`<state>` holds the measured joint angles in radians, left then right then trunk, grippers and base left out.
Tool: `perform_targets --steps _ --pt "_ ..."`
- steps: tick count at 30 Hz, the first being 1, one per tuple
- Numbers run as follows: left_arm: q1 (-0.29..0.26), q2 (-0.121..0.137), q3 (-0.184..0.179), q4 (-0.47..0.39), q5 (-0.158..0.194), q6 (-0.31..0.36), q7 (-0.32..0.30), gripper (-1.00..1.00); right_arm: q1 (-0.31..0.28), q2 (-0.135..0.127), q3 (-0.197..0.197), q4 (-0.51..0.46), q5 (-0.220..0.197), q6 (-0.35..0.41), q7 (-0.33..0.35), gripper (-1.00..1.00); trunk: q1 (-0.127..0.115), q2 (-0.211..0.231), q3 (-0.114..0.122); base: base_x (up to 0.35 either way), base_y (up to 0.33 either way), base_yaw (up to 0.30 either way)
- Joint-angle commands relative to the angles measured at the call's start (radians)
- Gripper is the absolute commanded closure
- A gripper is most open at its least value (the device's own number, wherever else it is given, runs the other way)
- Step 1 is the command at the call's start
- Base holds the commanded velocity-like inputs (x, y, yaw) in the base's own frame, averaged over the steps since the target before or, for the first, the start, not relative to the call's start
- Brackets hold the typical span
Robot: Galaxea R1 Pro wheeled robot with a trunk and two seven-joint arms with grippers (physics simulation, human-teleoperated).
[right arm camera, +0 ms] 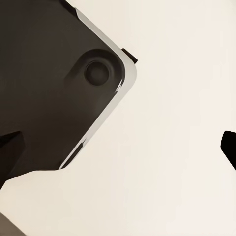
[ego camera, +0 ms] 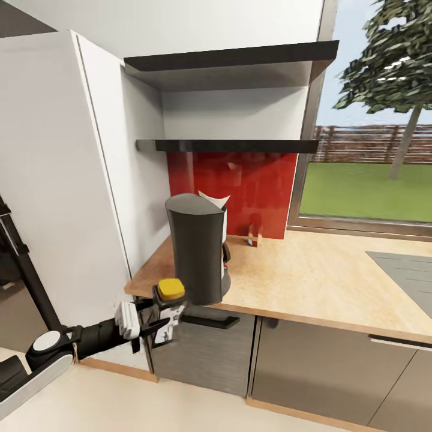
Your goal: Set up a coffee station on the kitchen countertop: keep the coffee maker on the countertop, move the bottle of coffee from the kitchen shelf to the counter next to the coffee maker, place a paper coffee filter on top of the coffee maker, put the saucer next to the coffee maker with the coffee cup on the saucer, and place the electric kettle next to the coffee maker.
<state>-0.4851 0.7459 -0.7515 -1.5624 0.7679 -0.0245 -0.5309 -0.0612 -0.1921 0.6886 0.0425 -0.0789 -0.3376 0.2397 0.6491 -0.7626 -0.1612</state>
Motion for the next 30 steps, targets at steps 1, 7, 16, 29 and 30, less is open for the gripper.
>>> perform_targets --steps 1,7,16,29,30 --pt "-0.001 0.000 0.027 0.001 0.002 -0.004 0.011 1.00 -0.002 0.000 0.005 0.003 -0.009 -0.006 0.006 -1.00 0.000 -0.001 -0.002 0.000 0.000 0.000" --pt "-0.001 0.000 0.058 0.003 0.002 -0.004 0.046 1.00 -0.002 0.000 0.005 0.003 -0.009 -0.006 0.006 -1.00 0.000 -0.001 -0.002 0.000 0.000 0.000" --pt "-0.001 0.000 0.066 0.002 0.002 -0.005 0.129 1.00 -0.002 0.000 0.005 0.003 -0.009 -0.006 0.006 -1.00 0.000 -0.001 -0.002 0.000 0.000 0.000" --pt "-0.001 0.003 0.127 0.002 0.002 -0.004 0.148 1.00 -0.002 0.000 0.005 0.003 -0.009 -0.006 0.006 -1.00 0.000 -0.001 -0.002 0.000 0.000 0.000" --pt "-0.001 0.003 0.136 0.002 0.002 -0.004 0.160 1.00 -0.002 0.000 0.005 0.003 -0.009 -0.006 0.006 -1.00 0.000 -0.001 -0.002 0.000 0.000 0.000"
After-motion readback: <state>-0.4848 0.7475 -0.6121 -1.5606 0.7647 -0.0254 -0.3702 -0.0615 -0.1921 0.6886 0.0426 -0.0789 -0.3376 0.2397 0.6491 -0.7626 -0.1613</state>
